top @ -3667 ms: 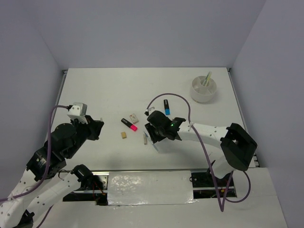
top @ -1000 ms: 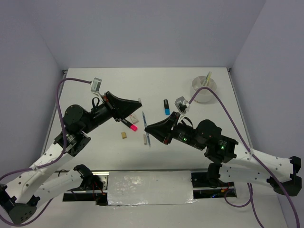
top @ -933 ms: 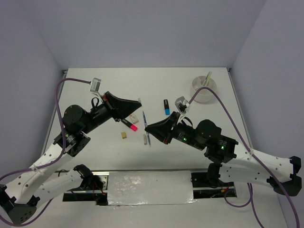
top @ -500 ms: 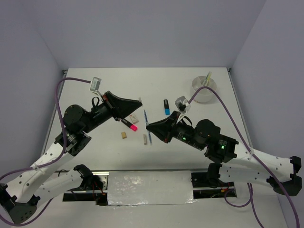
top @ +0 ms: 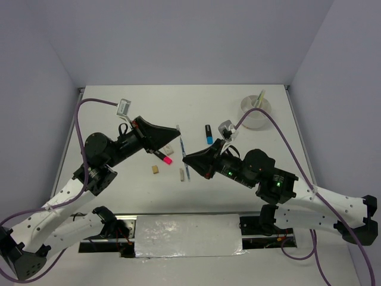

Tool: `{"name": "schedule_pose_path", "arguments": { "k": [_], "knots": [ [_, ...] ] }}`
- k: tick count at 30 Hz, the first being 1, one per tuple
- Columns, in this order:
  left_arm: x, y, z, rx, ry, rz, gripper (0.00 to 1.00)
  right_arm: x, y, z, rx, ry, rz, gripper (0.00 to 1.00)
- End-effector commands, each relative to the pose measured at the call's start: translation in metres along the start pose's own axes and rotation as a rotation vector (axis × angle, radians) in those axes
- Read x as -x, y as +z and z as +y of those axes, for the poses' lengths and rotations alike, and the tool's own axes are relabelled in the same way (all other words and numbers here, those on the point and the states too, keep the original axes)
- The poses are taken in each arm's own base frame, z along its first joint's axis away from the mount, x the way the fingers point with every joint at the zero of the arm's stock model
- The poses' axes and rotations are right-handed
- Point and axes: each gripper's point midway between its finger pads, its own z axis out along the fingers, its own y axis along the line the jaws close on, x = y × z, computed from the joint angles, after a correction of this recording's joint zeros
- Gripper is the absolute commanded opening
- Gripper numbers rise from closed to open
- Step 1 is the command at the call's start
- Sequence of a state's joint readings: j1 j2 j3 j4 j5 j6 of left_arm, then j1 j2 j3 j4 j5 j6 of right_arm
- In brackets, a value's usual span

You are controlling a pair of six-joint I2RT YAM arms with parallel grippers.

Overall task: Sort the stationery into containers
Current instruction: Close the pen cap on the pen.

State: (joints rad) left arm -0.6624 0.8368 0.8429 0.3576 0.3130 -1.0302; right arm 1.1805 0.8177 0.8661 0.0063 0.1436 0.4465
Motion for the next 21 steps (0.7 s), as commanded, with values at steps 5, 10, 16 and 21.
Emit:
{"name": "schedule_pose_path", "arguments": {
  "k": [5,10,16,21],
  "knots": [
    [0.0123,-0.0021,-0.0213,-0.077,0.017,-0.042,0.01,0.0238,0.0005,0.0094,0.010,-0.002,-0.059,0.00],
    [0.0118,-0.0020,-0.0228,-0.083,0.015,-0.036,0.01,0.0259,-0.0006,0.0103,0.013,0.001,-0.065,0.00],
    [0.0088,-0.0027,-0.0176,-0.074,0.013,-0.036,0.01,0.0318,-0.0016,0.0140,0.021,-0.002,-0.070,0.00],
    [0.0069,-0.0034,-0.0142,-0.068,0.017,-0.036,0.01,0.0309,-0.0018,0.0119,0.010,-0.003,-0.070,0.00]
  ]
}}
